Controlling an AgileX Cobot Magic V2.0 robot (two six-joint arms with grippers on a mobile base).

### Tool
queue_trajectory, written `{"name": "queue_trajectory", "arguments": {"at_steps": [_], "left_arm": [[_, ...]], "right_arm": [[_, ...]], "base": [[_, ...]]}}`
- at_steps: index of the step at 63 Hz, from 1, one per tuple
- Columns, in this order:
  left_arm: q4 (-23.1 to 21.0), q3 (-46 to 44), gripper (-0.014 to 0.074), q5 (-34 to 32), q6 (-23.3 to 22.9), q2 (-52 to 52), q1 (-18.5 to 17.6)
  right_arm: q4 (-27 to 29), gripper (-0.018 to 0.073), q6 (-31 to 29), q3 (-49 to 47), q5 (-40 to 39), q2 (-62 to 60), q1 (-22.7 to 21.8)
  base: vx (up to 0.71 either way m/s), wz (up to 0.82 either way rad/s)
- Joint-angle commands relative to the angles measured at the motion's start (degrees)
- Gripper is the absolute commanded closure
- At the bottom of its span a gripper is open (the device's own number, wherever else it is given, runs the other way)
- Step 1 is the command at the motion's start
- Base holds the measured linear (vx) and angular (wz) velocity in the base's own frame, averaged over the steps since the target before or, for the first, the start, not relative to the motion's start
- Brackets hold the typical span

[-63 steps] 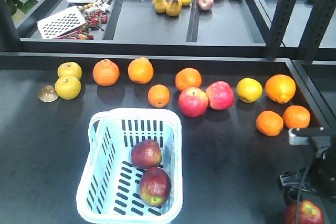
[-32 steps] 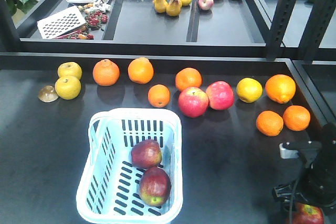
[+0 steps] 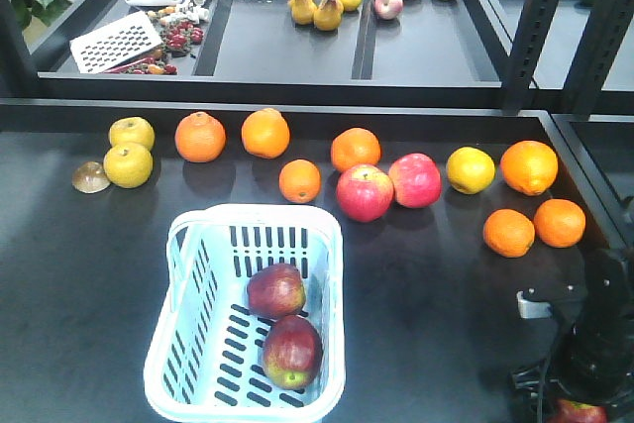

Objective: Pick three apples into basket with both arms
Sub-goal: 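Reach the right gripper to a third red apple near the robot and grasp it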

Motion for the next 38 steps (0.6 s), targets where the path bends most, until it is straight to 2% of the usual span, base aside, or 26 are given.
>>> {"name": "queue_trajectory", "arguments": {"at_steps": [1,10,23,30,38], "left_arm": [[1.58,-1.64,0.0011,-3.12,-0.65,0.63,-0.22],[1.58,-1.64,0.0011,-3.12,-0.65,0.63,-0.22],[1.58,-1.64,0.0011,-3.12,-0.65,0.63,-0.22],[1.58,-1.64,0.0011,-3.12,-0.65,0.63,-0.22],[1.58,-1.64,0.0011,-3.12,-0.65,0.63,-0.22]], "right_arm": [[-0.55,-0.0039,0.31,-0.98,-0.03,-0.81,-0.38],[-0.55,0.0041,0.93,-0.98,0.16,-0.20,-0.38],[-0.42,0.0251,2.13,-1.20,1.02,-0.63,-0.38],[-0.22,0.0300,5.24,-1.20,1.32,-2.65,-0.18],[2.23,0.0303,5.90,-1.20,0.97,-8.37,-0.17]], "base": [[0.00,0.00],[0.00,0.00],[0.00,0.00],[0.00,0.00],[0.00,0.00]]}}
